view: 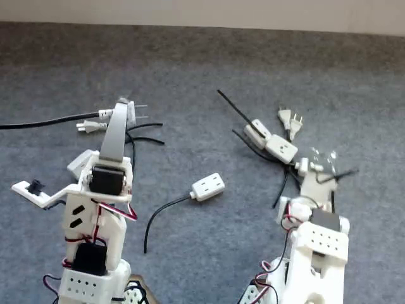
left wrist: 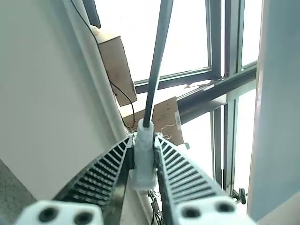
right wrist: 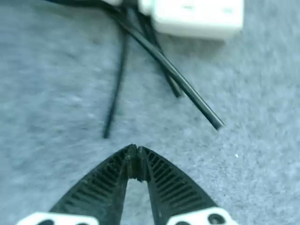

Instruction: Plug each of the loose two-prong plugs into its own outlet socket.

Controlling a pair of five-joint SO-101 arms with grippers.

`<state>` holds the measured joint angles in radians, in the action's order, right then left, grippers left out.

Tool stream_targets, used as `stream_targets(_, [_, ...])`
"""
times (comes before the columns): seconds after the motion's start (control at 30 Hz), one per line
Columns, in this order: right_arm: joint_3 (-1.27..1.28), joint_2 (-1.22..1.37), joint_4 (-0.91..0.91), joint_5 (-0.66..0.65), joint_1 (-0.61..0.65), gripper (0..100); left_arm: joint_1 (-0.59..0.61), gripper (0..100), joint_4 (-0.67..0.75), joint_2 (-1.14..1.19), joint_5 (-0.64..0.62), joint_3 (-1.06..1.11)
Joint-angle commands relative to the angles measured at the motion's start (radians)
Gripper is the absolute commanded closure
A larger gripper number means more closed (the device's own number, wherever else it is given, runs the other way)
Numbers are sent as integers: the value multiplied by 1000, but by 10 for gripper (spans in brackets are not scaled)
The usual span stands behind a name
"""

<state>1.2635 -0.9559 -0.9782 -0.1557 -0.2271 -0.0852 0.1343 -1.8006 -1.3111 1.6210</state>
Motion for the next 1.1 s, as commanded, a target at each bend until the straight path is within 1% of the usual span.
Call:
stream_targets(0.0, [-295, -4, -217, -6, 148, 990, -53, 994, 25, -24, -9, 8])
stream_targets(0.1, [-527, 5, -372, -6, 268, 990, -91, 994, 25, -22, -9, 33])
stream_targets(0.23, [-746, 7, -473, -8, 420, 990, -197, 994, 25, -21, -8, 62])
stream_targets(0.33, [-819, 8, -512, -8, 538, 991, -262, 994, 25, -21, -3, 74])
stream_targets(0.5, [-845, 42, -550, -6, 690, 991, -277, 994, 21, -18, -6, 74])
stream_targets(0.63, [-906, 179, -561, -6, 716, 991, -280, 994, 18, -16, -8, 74])
stream_targets(0.8, [-1089, 361, -562, -6, 717, 991, -325, 994, 15, -16, -3, 74])
stream_targets(0.9, [-1201, 456, -562, -3, 717, 991, -326, 994, 15, -16, -3, 74])
stream_targets(1.0, [-1288, 536, -562, 55, 719, 991, -326, 994, 14, -15, -3, 74])
stream_targets(1.07, [-1334, 576, -562, 66, 720, 991, -328, 994, -14, -15, -3, 74])
